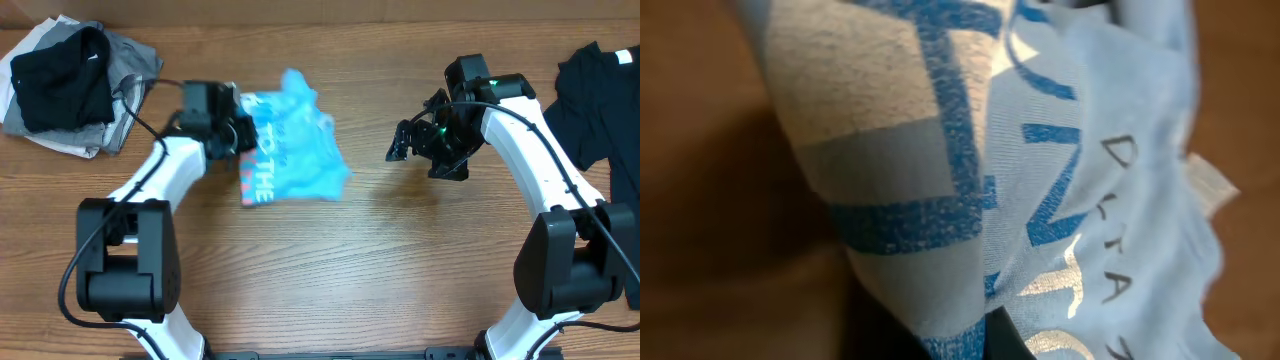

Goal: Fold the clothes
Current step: 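Grasp the folded blue shirt with the left gripper and carry it to the top-left pile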

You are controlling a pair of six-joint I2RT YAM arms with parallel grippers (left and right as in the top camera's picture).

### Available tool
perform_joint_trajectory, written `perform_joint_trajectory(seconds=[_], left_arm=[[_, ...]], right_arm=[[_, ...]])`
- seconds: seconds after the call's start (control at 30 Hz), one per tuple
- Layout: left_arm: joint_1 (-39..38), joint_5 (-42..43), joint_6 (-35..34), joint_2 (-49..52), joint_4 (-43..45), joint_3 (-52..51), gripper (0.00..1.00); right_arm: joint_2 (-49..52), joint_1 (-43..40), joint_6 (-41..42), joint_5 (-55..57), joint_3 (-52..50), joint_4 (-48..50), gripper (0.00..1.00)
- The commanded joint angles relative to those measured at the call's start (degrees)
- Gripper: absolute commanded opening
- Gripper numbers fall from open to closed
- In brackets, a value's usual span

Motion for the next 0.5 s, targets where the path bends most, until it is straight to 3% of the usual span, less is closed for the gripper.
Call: perform_joint_trajectory(seconds=[0.0,0.47], left_arm=[[2.51,-8.39,8.35,0.39,1.66,4.37,0.04],[14.75,-13.2,20.0,0.39,6.73,14.93,0.04]], right_arm=[[-1.88,-0.22,-0.59,0.61,1.51,-0.63,0.97],[-1.88,-0.22,-0.09,0.17,1.51,-2.45,0.91]])
